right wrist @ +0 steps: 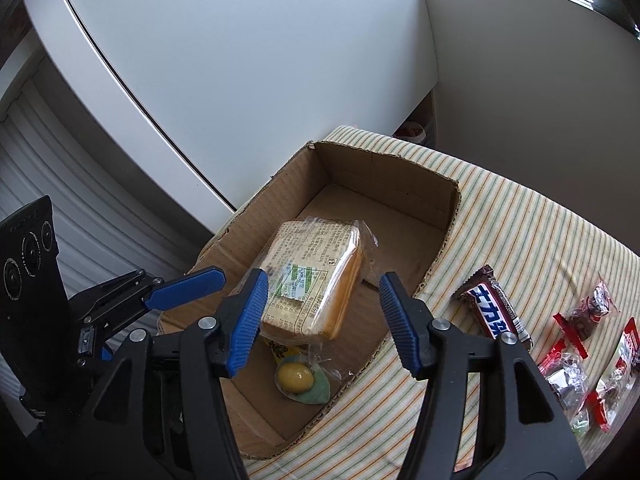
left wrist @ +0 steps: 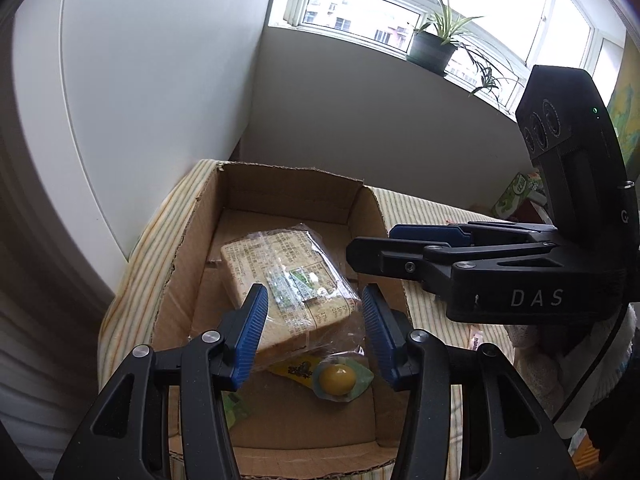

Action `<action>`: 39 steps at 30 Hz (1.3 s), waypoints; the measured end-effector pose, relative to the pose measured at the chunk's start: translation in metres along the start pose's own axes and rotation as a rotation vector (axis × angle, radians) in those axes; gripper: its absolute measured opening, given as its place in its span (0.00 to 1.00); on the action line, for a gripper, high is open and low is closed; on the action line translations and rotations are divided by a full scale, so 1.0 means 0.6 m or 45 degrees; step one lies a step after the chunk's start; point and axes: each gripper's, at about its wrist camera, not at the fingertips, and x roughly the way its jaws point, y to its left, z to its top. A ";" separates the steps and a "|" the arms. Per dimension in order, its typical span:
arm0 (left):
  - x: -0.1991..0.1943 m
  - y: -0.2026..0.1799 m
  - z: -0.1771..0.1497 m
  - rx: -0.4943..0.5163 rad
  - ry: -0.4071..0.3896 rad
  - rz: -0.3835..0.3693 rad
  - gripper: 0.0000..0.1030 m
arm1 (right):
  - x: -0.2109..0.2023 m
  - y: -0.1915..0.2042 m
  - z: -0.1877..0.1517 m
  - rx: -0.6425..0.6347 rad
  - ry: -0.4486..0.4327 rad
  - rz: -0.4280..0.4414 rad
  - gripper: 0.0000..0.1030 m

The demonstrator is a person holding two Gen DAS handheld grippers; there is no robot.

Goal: Organize snacks
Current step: 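Open the right tool and move both tools back over the table snacks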

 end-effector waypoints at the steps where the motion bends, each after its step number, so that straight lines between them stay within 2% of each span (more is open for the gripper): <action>1: -0.003 -0.004 0.002 0.002 -0.007 0.001 0.47 | -0.007 -0.001 -0.002 -0.001 -0.005 -0.003 0.62; 4: -0.016 -0.016 0.001 0.008 -0.028 -0.002 0.47 | -0.039 -0.007 -0.011 -0.015 -0.042 -0.026 0.71; 12: -0.049 -0.070 -0.010 0.064 -0.071 -0.065 0.47 | -0.145 -0.052 -0.046 -0.034 -0.136 -0.093 0.71; 21: -0.043 -0.160 -0.024 0.168 -0.050 -0.161 0.47 | -0.237 -0.169 -0.102 0.062 -0.186 -0.186 0.71; 27: -0.013 -0.220 -0.052 0.253 0.023 -0.210 0.47 | -0.279 -0.236 -0.140 0.037 -0.167 -0.305 0.71; 32: 0.022 -0.252 -0.077 0.281 0.098 -0.233 0.47 | -0.307 -0.320 -0.159 0.087 -0.135 -0.396 0.71; 39: 0.059 -0.281 -0.095 0.321 0.164 -0.219 0.47 | -0.298 -0.426 -0.176 0.098 -0.046 -0.433 0.70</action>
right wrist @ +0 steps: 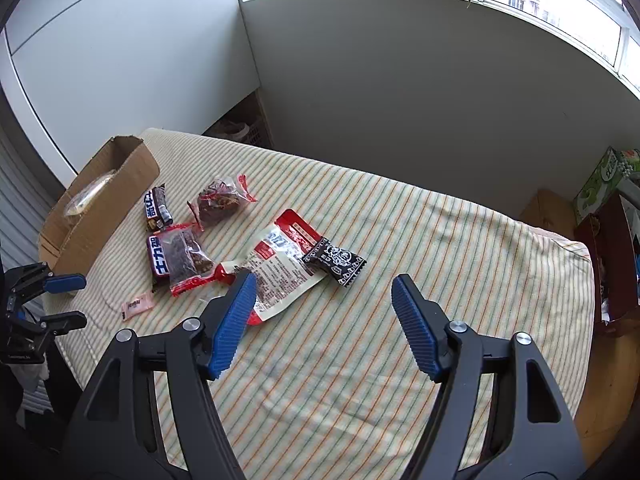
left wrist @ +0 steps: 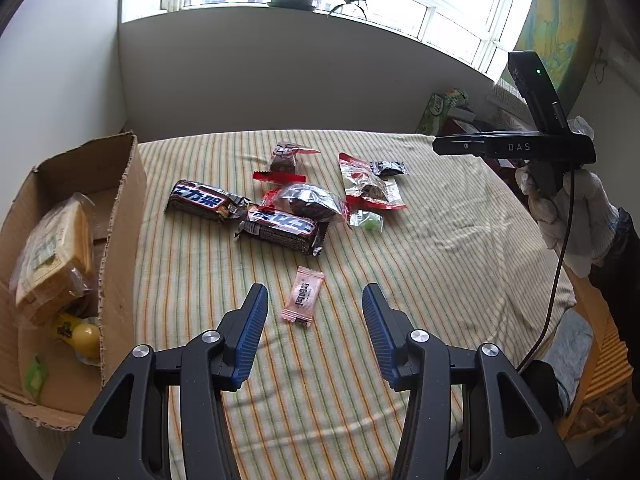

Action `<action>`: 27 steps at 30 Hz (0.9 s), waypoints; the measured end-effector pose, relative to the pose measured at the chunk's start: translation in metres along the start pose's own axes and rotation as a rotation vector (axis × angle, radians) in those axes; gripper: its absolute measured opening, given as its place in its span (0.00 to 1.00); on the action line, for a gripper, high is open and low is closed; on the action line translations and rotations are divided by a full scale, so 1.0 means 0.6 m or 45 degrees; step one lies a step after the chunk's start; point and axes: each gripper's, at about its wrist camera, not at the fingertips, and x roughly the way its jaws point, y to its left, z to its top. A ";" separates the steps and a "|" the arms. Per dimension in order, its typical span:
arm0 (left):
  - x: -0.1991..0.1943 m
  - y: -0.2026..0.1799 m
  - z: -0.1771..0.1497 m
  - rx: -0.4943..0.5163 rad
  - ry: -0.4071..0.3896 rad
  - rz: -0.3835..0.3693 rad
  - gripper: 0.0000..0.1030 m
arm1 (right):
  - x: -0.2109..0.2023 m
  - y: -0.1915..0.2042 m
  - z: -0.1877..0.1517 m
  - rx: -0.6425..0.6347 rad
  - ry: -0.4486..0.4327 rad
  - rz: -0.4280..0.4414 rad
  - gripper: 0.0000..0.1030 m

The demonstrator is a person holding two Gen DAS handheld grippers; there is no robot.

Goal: Organize snacks
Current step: 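Open the right tool and move both tools back over the table snacks, then grasp the pink candy with the left tool while the right tool grasps the black candy packet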

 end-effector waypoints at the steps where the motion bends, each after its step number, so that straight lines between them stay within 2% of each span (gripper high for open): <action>1: 0.005 -0.001 -0.001 0.002 0.008 0.002 0.47 | 0.008 -0.004 -0.001 -0.015 0.013 0.007 0.68; 8: 0.044 -0.004 -0.003 0.002 0.067 0.026 0.46 | 0.063 0.006 0.000 -0.178 0.082 -0.037 0.67; 11: 0.059 -0.003 -0.003 0.000 0.085 0.031 0.39 | 0.084 0.012 0.009 -0.229 0.102 -0.037 0.58; 14: 0.069 -0.001 -0.002 0.005 0.099 0.035 0.36 | 0.107 0.018 0.018 -0.276 0.124 -0.053 0.56; 26: 0.098 0.003 -0.002 0.028 0.147 0.067 0.34 | 0.158 0.032 0.034 -0.329 0.165 -0.042 0.56; 27: 0.098 0.002 -0.002 0.030 0.145 0.066 0.34 | 0.159 0.032 0.035 -0.326 0.166 -0.038 0.51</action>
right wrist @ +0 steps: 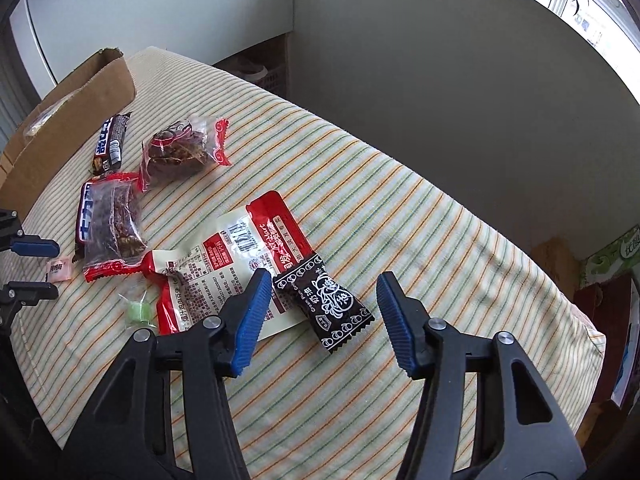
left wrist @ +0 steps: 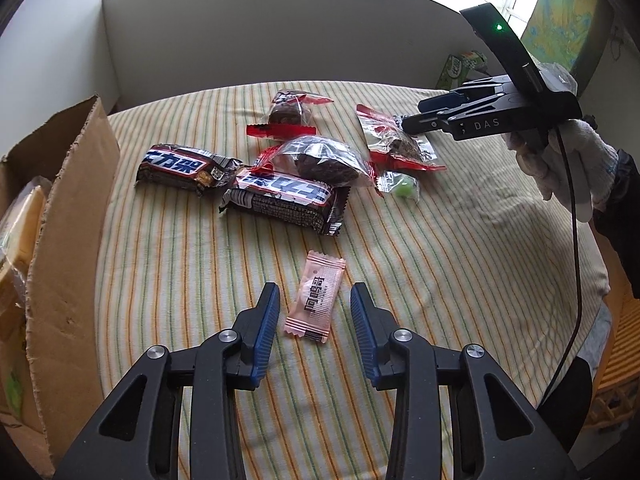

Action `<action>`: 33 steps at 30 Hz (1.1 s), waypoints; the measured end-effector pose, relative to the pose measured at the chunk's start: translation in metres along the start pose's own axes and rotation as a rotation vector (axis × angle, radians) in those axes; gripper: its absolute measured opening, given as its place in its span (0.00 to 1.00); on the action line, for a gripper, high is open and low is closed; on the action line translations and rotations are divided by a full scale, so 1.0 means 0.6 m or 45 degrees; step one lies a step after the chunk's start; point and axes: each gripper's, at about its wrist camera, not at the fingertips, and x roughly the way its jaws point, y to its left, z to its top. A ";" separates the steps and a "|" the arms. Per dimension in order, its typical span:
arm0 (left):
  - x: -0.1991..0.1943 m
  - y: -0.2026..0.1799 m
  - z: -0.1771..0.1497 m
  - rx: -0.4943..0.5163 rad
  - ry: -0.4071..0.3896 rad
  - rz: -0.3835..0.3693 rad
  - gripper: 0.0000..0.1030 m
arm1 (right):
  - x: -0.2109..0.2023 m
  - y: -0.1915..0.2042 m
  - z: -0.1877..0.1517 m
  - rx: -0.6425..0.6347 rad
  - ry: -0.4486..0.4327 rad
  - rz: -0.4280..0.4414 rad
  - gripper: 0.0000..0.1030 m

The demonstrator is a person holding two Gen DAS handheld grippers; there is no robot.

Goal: Organize snacks
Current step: 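Grasp the pink candy with the left tool while the right tool grasps the black candy packet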

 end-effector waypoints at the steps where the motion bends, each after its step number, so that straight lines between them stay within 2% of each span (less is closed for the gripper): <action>1: 0.002 -0.001 0.000 0.004 -0.001 0.002 0.33 | 0.002 0.000 0.000 0.002 0.006 0.007 0.44; 6: 0.004 -0.003 -0.003 0.016 -0.003 0.031 0.21 | 0.009 0.002 0.001 0.009 0.019 0.015 0.39; 8: 0.004 -0.003 -0.005 0.017 -0.004 0.037 0.18 | 0.009 0.004 -0.001 0.006 0.027 0.016 0.39; 15: 0.007 -0.003 -0.006 0.014 -0.016 0.041 0.18 | -0.007 -0.010 -0.028 0.045 0.038 0.039 0.39; 18: 0.007 -0.003 -0.006 0.010 -0.021 0.042 0.18 | -0.011 -0.012 -0.037 0.043 0.039 0.034 0.28; 31: -0.018 0.002 -0.015 -0.027 -0.055 0.022 0.18 | -0.036 -0.006 -0.048 0.124 0.003 0.020 0.26; 33: -0.025 0.004 -0.017 -0.035 -0.065 0.021 0.18 | -0.040 -0.004 -0.053 0.141 0.001 -0.011 0.26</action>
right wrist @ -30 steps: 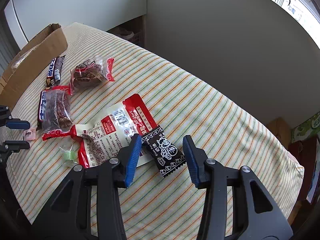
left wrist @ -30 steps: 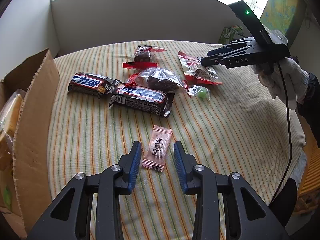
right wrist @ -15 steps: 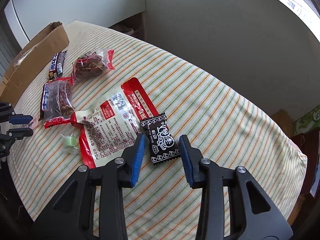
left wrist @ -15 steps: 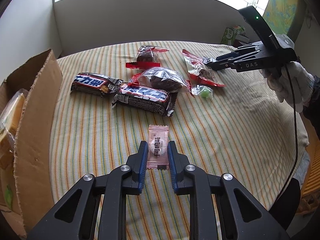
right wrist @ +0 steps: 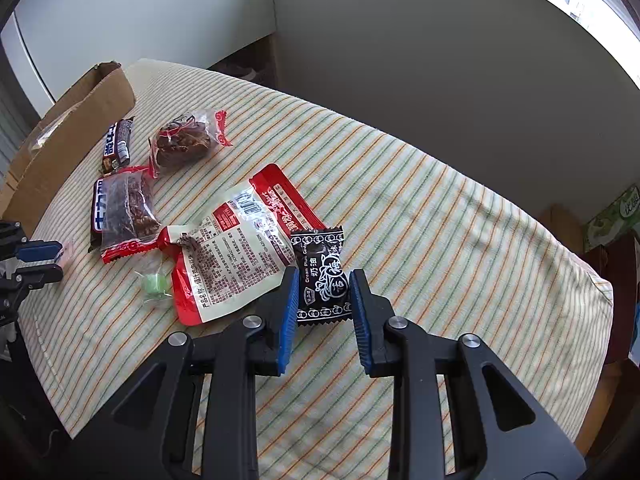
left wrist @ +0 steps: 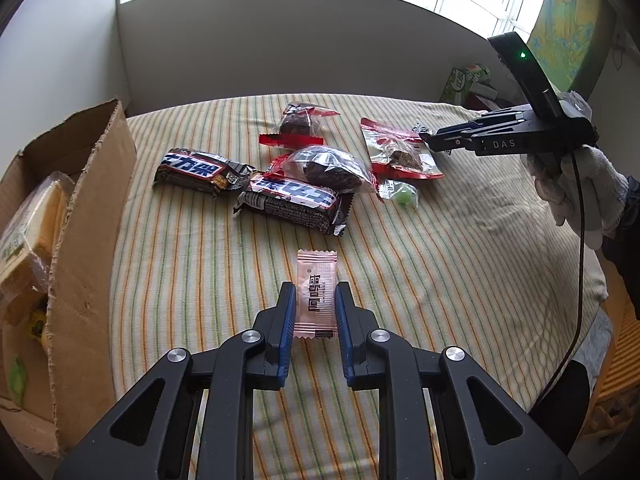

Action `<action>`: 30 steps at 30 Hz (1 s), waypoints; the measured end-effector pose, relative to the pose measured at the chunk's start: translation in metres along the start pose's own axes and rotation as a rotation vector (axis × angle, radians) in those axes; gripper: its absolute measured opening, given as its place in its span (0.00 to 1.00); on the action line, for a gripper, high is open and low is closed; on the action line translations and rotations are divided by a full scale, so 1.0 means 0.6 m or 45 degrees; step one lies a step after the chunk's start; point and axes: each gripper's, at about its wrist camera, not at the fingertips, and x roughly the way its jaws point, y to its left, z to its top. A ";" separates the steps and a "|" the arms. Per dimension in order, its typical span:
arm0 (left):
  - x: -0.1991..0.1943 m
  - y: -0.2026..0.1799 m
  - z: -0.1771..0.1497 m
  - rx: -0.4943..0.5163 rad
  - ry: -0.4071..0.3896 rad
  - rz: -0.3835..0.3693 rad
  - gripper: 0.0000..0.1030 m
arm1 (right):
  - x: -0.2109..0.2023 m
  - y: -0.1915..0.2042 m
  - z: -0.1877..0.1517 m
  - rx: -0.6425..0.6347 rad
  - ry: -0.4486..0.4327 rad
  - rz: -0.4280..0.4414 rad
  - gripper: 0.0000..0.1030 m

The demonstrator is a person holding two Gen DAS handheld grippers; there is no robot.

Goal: Organize snacks
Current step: 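Grasp the pink candy with the left tool while the right tool grasps the black candy packet, then carry both candies over the box and open both tools to drop them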

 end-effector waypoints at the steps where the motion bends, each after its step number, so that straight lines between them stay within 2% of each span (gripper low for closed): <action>1: -0.003 0.001 -0.001 -0.004 -0.005 -0.003 0.18 | -0.005 0.000 -0.002 0.013 -0.007 0.001 0.25; 10: -0.066 0.022 -0.003 -0.036 -0.093 0.006 0.18 | -0.104 0.044 -0.004 0.004 -0.127 0.040 0.25; 19: -0.139 0.079 -0.013 -0.087 -0.181 0.089 0.18 | -0.161 0.179 0.033 -0.117 -0.218 0.139 0.25; 30: -0.200 0.179 -0.047 -0.199 -0.223 0.224 0.17 | -0.155 0.379 0.079 -0.316 -0.243 0.327 0.26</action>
